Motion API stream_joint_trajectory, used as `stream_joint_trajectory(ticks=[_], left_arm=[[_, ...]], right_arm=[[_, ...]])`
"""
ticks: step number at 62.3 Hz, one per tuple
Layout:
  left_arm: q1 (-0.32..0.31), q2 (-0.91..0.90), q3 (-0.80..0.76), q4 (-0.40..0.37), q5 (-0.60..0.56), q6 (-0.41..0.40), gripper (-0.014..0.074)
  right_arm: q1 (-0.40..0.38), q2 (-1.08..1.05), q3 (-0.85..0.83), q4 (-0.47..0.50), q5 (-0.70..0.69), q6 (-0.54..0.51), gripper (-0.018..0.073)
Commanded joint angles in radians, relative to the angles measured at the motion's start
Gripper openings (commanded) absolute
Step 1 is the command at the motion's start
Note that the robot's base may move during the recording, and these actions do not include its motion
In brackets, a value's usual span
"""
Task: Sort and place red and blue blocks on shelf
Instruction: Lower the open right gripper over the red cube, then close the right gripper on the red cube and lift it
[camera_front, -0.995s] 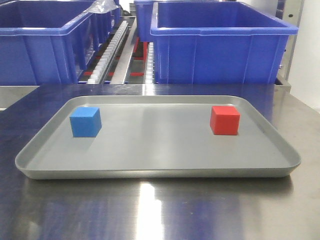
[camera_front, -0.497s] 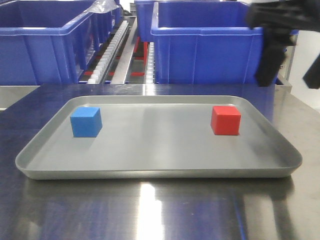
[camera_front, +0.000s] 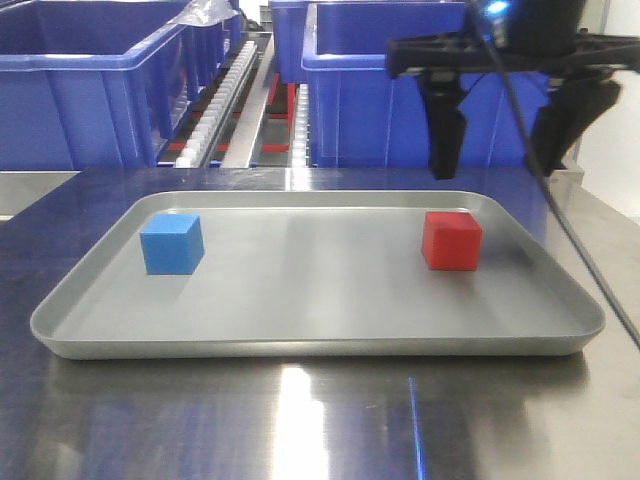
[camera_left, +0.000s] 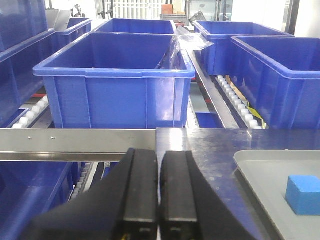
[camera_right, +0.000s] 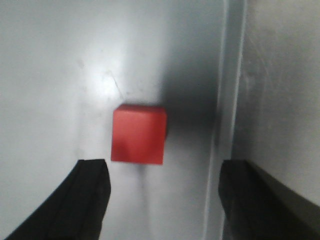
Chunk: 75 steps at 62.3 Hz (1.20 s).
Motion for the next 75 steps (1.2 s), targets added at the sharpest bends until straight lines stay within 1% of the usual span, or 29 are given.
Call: stream_joint_trajectory(ticks=[1, 17, 38, 48, 51, 60, 65, 75], left_arm=[[-0.009, -0.019, 0.028, -0.003, -0.078, -0.010, 0.0125], [-0.009, -0.019, 0.028, -0.003, -0.078, -0.010, 0.0125], [-0.009, -0.019, 0.028, -0.003, -0.078, -0.010, 0.0125], [-0.009, -0.019, 0.028, -0.003, -0.078, -0.010, 0.0125], [-0.009, -0.019, 0.028, -0.003, -0.078, -0.010, 0.0125], [-0.009, -0.019, 0.028, -0.003, -0.078, -0.010, 0.0125], [-0.009, -0.019, 0.028, -0.003, -0.078, -0.010, 0.0125], [-0.009, -0.019, 0.028, -0.003, -0.078, -0.010, 0.0125]], right_arm=[[0.000, -0.010, -0.056, 0.000, -0.007, 0.001, 0.0573], [0.001, 0.038, -0.056, 0.031, -0.021, 0.000, 0.0573], [0.001, 0.089, -0.053, 0.042, -0.054, 0.000, 0.0573], [0.001, 0.109, -0.053, 0.042, -0.046, 0.000, 0.0564], [0.001, 0.112, -0.053, 0.042, -0.041, 0.000, 0.0536], [0.001, 0.119, -0.053, 0.042, -0.028, 0.000, 0.0365], [0.001, 0.119, -0.053, 0.043, -0.028, 0.000, 0.0293], [0.001, 0.112, -0.053, 0.043, -0.028, 0.000, 0.0281]])
